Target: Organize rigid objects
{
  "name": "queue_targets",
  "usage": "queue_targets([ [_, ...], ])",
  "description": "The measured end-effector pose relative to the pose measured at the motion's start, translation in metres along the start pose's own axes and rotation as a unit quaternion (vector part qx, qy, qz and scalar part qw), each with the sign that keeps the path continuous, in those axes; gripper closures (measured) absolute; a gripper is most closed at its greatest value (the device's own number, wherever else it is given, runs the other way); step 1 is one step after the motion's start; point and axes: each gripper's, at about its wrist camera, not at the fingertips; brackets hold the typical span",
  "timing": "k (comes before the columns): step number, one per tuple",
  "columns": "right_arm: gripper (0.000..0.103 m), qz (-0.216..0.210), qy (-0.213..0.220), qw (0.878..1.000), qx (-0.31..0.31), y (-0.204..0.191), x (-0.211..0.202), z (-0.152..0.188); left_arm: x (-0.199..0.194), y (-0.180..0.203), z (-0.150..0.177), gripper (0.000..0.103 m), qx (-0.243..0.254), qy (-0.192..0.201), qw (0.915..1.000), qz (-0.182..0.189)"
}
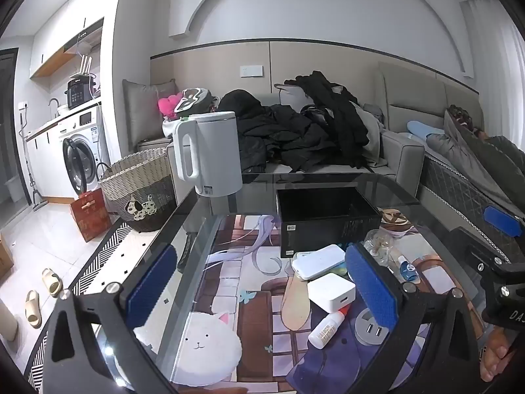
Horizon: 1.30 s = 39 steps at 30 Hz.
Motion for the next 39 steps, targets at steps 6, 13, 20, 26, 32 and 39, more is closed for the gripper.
queue_targets([
  [6, 0.0, 0.0, -0.001, 1.0, 0.002, 0.0, 0.001, 0.0, 0.002, 0.001, 0.0, 0.0, 0.004, 0.004, 1.0, -0.002],
  [13, 0.0, 0.0, -0.006, 1.0, 0.002, -0.001, 0.003, 0.001, -0.002, 0.004, 0.001, 0.0, 0.004, 0.007, 1.0, -0.003],
  [20, 0.0, 0.001, -0.006, 1.0, 0.002, 0.0, 0.002, 0.0, -0.002, 0.003, -0.002, 0.0, 0.003, 0.01, 0.9999, -0.003],
  [26, 0.0, 0.0, -0.006, 1.0, 0.001, 0.0, 0.0, 0.0, -0.003, 0.002, -0.003, 0.0, 0.004, 0.011, 0.9999, -0.001],
  [32, 0.0, 0.0, -0.006, 1.0, 0.001, 0.0, -0.001, 0.0, -0.003, 0.001, -0.004, 0.0, 0.002, 0.011, 0.9999, -0.001],
  [39, 0.0, 0.0, -0.006, 1.0, 0.001, 0.0, -0.001, 0.0, -0.004, 0.001, -0.003, 0.0, 0.003, 0.015, 0.9999, -0.001],
])
Point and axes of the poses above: each gripper's, at about its wrist camera, not at the fingertips, and x roughly the way its jaws point, y to its right, z to its underside, and after that the axes turned 7 degrees about y, right-handed
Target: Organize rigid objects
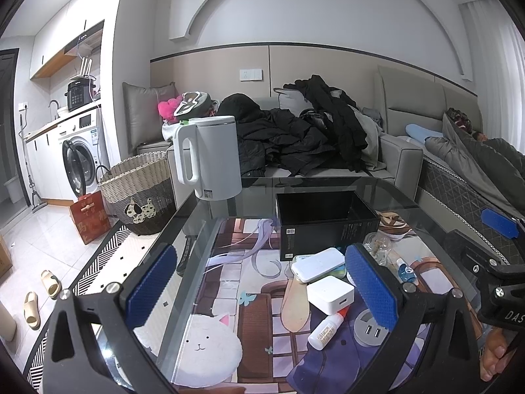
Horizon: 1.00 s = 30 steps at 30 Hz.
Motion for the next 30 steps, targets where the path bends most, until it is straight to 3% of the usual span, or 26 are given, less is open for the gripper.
queue_targets([
  [30, 0.0, 0.0, 0.001, 1.0, 0.0, 0.0001, -0.0002, -0.0003, -0.0015, -0.0005, -0.0011, 0.0, -0.003, 0.002, 1.0, 0.006],
])
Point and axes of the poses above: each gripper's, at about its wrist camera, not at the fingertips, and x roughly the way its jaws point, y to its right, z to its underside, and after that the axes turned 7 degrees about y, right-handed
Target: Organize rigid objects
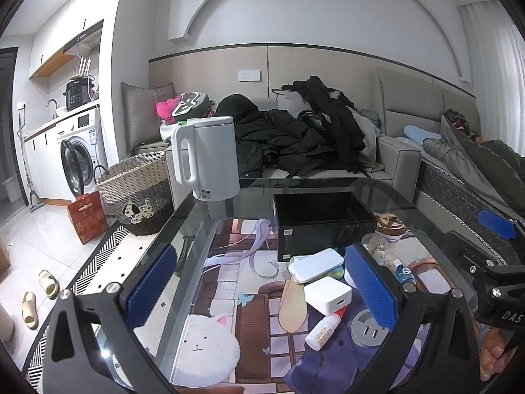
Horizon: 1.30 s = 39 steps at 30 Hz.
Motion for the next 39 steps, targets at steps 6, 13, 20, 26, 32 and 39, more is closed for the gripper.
queue_targets([
  [6, 0.0, -0.001, -0.001, 1.0, 0.0, 0.0, 0.0, 0.001, -0.003, 0.0, -0.002, 0.0, -0.005, 0.007, 0.9998, 0.02],
  [13, 0.0, 0.002, 0.002, 1.0, 0.002, -0.002, 0.003, -0.002, -0.002, -0.004, -0.004, 0.0, -0.011, 0.007, 0.9993, 0.036],
  [20, 0.0, 0.002, 0.004, 1.0, 0.0, 0.0, 0.001, -0.007, 0.002, -0.003, 0.0, 0.0, -0.01, -0.004, 0.9996, 0.027],
  [26, 0.0, 0.002, 0.006, 1.0, 0.001, 0.0, 0.001, -0.006, 0.008, -0.003, 0.004, 0.0, -0.021, -0.022, 0.999, 0.033],
  [32, 0.0, 0.0, 0.007, 1.0, 0.004, -0.001, 0.001, -0.005, 0.01, 0.003, 0.007, 0.0, 0.001, -0.031, 0.9992, 0.023],
  [39, 0.0, -0.002, -0.003, 1.0, 0.019, 0.006, 0.002, -0.005, 0.011, -0.004, 0.003, 0.0, -0.009, -0.038, 0.9992, 0.014],
])
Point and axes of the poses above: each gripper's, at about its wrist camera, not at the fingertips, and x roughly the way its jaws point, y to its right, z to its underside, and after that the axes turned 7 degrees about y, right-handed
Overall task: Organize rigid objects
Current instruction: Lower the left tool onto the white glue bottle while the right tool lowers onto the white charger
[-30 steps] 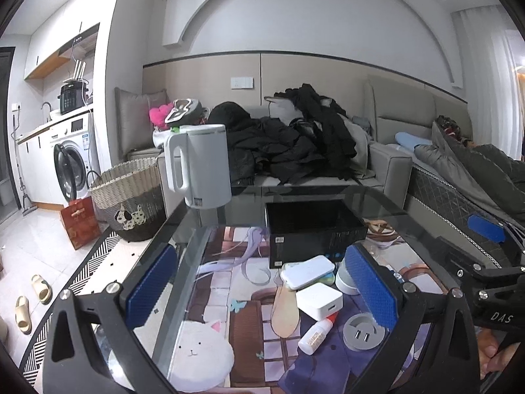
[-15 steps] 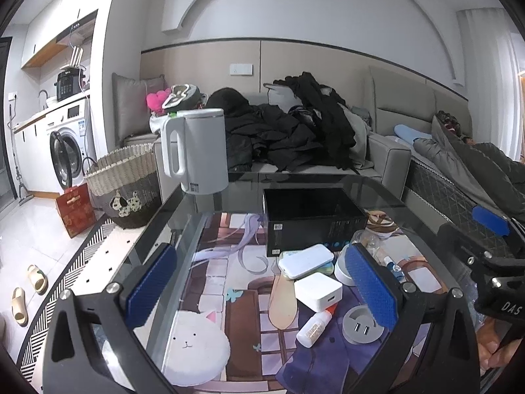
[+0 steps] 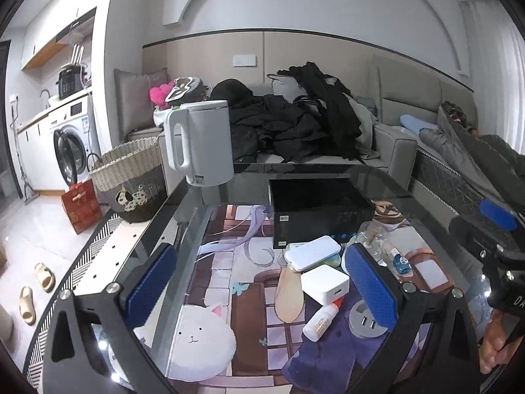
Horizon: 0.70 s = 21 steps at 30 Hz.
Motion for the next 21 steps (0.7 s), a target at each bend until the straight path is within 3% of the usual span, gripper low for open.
queue_targets([
  [2, 0.0, 0.0, -0.001, 1.0, 0.009, 0.006, 0.0, 0.001, 0.005, 0.001, -0.002, 0.0, -0.004, -0.014, 0.9999, -0.006],
  [5, 0.0, 0.003, -0.003, 1.0, 0.007, 0.007, 0.001, 0.002, 0.014, 0.007, -0.001, 0.0, 0.011, -0.043, 0.9975, -0.056],
  [7, 0.0, 0.003, -0.002, 1.0, 0.004, 0.007, 0.001, 0.002, 0.019, 0.011, -0.002, 0.0, 0.029, -0.058, 0.9954, -0.071],
  [9, 0.0, 0.007, -0.002, 1.0, 0.001, 0.008, 0.002, 0.001, 0.018, 0.016, -0.005, 0.0, 0.051, -0.045, 0.9937, -0.089],
  [11, 0.0, 0.008, 0.001, 1.0, -0.004, 0.01, 0.004, -0.001, 0.015, 0.019, -0.008, 0.0, 0.067, -0.024, 0.995, -0.07],
  [18, 0.0, -0.005, -0.033, 0.999, -0.016, 0.027, 0.02, -0.019, 0.013, 0.008, -0.019, 0.0, 0.049, -0.027, 0.9984, -0.01],
  [21, 0.0, -0.006, -0.059, 0.998, -0.017, 0.037, 0.032, -0.024, 0.026, 0.008, -0.022, 0.0, 0.055, -0.058, 0.9967, 0.018],
])
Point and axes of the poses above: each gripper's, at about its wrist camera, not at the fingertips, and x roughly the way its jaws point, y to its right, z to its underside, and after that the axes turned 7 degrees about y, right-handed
